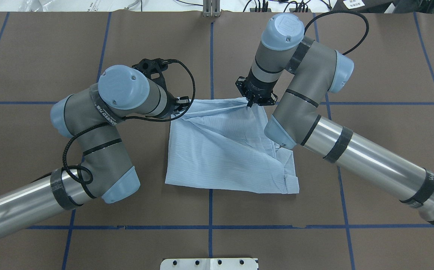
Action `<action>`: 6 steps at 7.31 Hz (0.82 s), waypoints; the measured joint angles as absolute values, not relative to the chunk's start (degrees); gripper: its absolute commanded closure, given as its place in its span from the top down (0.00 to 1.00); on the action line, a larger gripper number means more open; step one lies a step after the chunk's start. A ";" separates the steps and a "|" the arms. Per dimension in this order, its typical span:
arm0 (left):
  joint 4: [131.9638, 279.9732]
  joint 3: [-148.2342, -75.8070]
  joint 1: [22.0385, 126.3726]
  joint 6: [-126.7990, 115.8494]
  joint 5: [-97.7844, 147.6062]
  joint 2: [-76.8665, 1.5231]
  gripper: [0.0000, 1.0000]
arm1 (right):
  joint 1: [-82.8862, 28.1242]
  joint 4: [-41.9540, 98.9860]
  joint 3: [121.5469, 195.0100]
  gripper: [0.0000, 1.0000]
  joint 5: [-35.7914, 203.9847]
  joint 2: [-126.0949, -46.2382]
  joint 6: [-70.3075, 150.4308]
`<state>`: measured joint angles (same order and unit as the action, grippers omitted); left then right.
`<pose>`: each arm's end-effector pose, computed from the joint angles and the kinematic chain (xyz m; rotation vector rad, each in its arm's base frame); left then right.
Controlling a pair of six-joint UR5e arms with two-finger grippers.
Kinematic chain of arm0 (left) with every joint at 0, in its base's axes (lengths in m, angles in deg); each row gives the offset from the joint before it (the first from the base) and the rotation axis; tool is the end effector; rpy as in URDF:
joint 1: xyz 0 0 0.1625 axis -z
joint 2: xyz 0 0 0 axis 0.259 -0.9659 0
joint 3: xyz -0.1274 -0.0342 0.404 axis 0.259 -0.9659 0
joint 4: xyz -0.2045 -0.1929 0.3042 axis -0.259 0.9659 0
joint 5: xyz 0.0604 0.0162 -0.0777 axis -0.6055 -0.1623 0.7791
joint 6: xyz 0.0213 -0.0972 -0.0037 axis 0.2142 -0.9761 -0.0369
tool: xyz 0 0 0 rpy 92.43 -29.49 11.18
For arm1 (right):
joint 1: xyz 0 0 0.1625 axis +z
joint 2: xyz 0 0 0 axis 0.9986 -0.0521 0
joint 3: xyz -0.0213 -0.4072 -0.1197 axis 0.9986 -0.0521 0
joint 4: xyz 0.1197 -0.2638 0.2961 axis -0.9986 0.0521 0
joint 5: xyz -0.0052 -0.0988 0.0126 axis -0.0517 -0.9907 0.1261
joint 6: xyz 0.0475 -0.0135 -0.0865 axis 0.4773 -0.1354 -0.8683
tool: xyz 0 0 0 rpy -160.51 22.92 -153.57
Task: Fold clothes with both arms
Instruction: 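Lay the edge over the far end of the shirt with both grippers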
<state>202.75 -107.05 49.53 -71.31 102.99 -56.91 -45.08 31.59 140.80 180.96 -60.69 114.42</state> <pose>0.5308 -0.5068 0.2373 0.2360 0.9963 -0.3145 -0.5183 -0.5780 0.2561 -0.2224 -0.8425 0.5120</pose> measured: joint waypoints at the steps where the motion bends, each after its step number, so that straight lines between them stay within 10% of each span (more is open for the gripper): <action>1: 204.43 -104.81 49.53 -71.32 102.97 -57.58 0.00 | -45.10 31.24 139.47 0.00 180.94 -59.66 114.38; 3: 205.53 -103.00 49.64 -71.32 102.96 -58.08 0.00 | -45.17 28.91 136.57 0.00 180.82 -58.43 114.35; 4: 205.63 -102.79 49.71 -71.28 102.96 -58.04 0.00 | -45.16 28.18 135.77 0.99 180.80 -58.29 114.37; 5: 205.53 -102.74 49.85 -71.34 102.96 -57.98 0.76 | -45.13 27.87 135.38 1.00 180.77 -58.29 114.37; 6: 205.27 -102.72 50.27 -71.49 102.97 -57.91 1.00 | -44.91 27.74 135.23 1.00 180.76 -58.23 114.33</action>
